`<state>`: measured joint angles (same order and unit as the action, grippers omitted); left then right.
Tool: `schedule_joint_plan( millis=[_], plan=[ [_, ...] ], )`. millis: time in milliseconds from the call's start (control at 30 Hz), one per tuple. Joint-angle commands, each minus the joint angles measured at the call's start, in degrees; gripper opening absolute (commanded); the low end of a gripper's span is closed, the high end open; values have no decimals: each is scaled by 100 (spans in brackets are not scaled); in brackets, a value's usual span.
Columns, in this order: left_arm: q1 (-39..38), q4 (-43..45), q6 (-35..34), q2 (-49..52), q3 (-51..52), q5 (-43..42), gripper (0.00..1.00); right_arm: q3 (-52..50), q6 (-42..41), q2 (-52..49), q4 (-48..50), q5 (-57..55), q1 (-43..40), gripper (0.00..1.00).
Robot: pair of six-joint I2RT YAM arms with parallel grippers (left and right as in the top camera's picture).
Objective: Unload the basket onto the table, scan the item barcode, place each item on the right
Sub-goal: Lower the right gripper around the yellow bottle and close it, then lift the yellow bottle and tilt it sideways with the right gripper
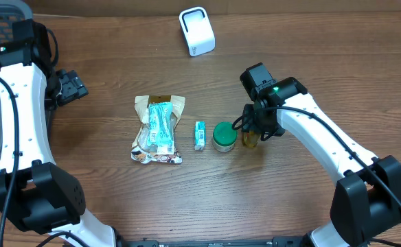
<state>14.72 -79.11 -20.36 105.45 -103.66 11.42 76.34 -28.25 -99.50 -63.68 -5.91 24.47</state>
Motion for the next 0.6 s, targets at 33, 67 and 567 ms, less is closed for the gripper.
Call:
schedule_joint_plan(
  millis=[33,67,567],
  plan=[
    [26,7,107,57,-101,76,100,92,39,15,17,-2,17,51],
    [26,7,109,57,-101,76,99,127,39,15,15,-2,17,50],
    [26,7,109,57,-101,76,99,1047,302,682,-431,2,-109,31]
  ],
)
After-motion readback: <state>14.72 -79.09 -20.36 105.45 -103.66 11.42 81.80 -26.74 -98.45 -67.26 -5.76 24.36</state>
